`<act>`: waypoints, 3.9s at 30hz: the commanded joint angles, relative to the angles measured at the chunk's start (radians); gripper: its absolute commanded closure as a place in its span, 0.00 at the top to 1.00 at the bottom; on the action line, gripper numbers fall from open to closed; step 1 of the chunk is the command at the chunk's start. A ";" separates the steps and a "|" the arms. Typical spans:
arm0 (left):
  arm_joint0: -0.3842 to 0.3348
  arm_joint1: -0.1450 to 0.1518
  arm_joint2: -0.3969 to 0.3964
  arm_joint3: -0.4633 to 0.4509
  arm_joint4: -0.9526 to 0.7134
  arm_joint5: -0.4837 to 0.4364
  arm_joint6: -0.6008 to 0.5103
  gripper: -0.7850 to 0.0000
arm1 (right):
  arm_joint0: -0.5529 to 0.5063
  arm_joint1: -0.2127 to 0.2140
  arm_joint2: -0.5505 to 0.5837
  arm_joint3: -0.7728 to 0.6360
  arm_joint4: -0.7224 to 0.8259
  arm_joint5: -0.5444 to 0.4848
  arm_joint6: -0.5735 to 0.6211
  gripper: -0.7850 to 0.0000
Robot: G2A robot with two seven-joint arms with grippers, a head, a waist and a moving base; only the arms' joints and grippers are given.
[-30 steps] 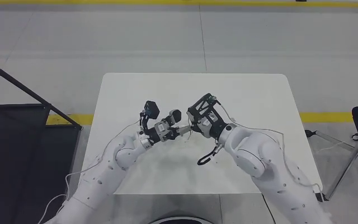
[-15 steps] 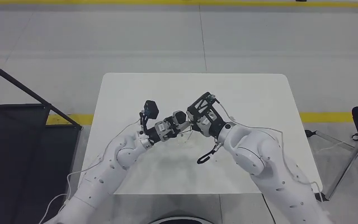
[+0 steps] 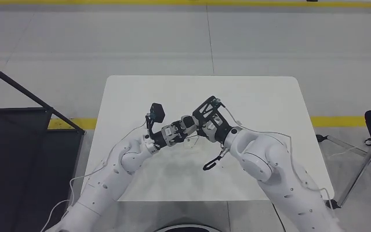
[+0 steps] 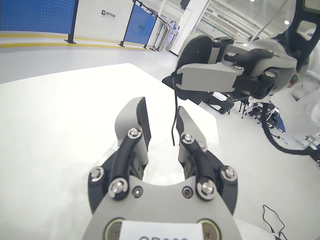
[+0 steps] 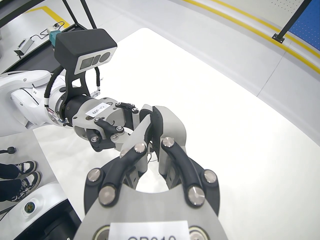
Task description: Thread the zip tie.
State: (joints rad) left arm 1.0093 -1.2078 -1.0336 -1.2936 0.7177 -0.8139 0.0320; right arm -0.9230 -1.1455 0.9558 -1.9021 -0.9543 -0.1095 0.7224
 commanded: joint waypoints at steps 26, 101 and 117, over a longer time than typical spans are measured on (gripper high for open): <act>0.003 -0.009 -0.019 0.009 -0.012 -0.026 -0.010 0.00 | -0.030 -0.016 0.036 -0.011 -0.005 0.006 -0.006 1.00; -0.031 0.007 0.003 0.034 -0.178 -0.194 -0.095 0.00 | 0.020 0.037 0.097 0.433 0.598 -0.680 0.031 0.35; -0.029 0.000 -0.004 0.041 -0.172 -0.195 -0.086 0.00 | 0.058 0.034 0.051 0.463 0.614 -0.683 0.032 0.00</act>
State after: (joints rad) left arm 0.9805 -1.2073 -1.0373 -1.2535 0.5466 -1.0089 -0.0544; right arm -0.8661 -1.1117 1.0071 -1.4404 -0.3413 -0.7927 0.7562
